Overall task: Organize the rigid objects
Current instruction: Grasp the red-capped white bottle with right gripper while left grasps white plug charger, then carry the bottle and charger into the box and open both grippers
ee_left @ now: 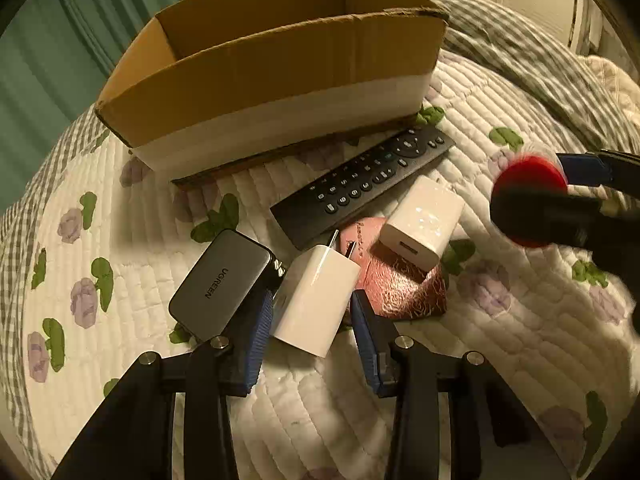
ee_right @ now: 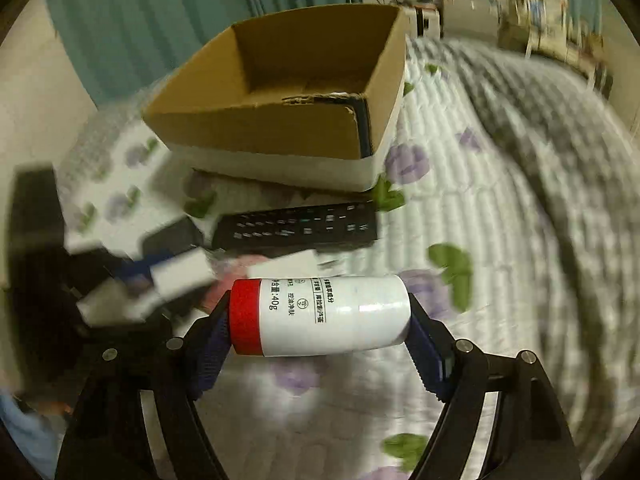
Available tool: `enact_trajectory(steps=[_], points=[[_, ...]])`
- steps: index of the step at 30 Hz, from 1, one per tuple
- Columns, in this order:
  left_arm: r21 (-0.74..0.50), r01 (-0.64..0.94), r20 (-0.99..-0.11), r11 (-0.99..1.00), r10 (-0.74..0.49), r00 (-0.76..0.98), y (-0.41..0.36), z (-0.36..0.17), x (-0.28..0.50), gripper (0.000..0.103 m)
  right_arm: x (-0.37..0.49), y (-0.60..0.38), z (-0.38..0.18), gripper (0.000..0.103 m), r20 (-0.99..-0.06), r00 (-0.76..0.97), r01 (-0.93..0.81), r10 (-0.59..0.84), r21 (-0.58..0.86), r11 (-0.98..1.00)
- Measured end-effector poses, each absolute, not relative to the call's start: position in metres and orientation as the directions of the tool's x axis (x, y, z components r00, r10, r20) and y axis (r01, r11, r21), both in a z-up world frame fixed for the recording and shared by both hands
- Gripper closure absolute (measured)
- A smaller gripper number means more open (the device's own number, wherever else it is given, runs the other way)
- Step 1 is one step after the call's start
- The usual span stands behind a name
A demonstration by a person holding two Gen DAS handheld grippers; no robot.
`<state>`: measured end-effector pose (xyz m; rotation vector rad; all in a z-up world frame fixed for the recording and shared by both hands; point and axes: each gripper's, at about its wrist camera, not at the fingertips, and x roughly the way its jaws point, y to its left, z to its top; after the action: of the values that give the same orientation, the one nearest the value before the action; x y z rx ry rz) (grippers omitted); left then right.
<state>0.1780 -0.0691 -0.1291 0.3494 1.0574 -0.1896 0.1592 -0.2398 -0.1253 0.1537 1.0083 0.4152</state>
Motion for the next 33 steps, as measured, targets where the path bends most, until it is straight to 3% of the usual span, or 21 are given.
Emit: enact_trajectory(steps=[7, 13, 20, 27, 33], points=[[0.166, 0.339, -0.892, 0.926, -0.006, 0.452, -0.069, -0.143, 0.194, 0.063, 0.156, -0.234, -0.128, 0.024, -0.804, 0.472, -0.265, 0.361, 0.26, 0.928], [0.143, 0.291, -0.882, 0.946, -0.011, 0.471, -0.066, -0.13, 0.186, 0.07, 0.149, -0.242, -0.126, 0.024, -0.809, 0.484, -0.257, 0.333, 0.232, 0.938], [0.077, 0.195, -0.857, 0.978, -0.036, 0.515, -0.047, -0.072, 0.166, 0.075, 0.133, -0.246, -0.075, 0.024, -0.757, 0.552, -0.296, 0.349, 0.213, 0.931], [0.047, 0.132, -0.755, 0.99, -0.052, 0.654, -0.02, 0.011, 0.166, 0.075, 0.128, -0.232, -0.003, 0.024, -0.682, 0.645, -0.353, 0.344, 0.133, 0.926], [0.053, 0.114, -0.694, 0.992, -0.045, 0.719, -0.013, 0.057, 0.192, 0.075, 0.147, -0.208, 0.061, 0.025, -0.598, 0.739, -0.402, 0.312, -0.019, 0.915]])
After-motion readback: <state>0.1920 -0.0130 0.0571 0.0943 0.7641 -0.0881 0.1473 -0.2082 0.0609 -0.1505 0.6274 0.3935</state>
